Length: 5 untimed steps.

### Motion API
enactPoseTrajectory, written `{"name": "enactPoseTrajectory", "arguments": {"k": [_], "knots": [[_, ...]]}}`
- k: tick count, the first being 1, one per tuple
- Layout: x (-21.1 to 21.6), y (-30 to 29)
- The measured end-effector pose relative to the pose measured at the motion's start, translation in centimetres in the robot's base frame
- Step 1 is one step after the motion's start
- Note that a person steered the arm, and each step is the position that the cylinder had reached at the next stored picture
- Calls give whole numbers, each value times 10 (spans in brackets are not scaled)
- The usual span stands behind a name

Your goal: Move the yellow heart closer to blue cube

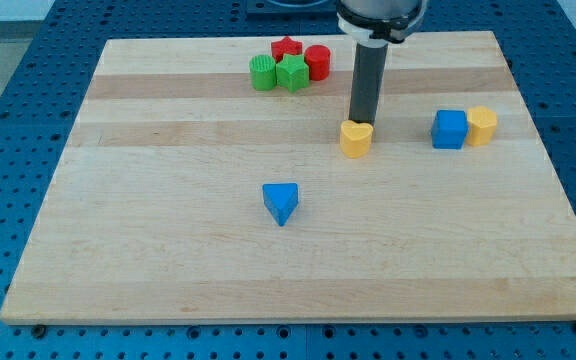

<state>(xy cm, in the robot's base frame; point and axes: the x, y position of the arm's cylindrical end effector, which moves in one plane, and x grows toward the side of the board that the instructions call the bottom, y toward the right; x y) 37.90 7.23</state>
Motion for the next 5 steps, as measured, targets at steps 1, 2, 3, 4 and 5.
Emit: {"name": "enactPoseTrajectory", "arguments": {"k": [1, 2, 3, 4, 5], "knots": [[0, -33], [0, -57], [12, -62], [17, -50], [17, -40]]}}
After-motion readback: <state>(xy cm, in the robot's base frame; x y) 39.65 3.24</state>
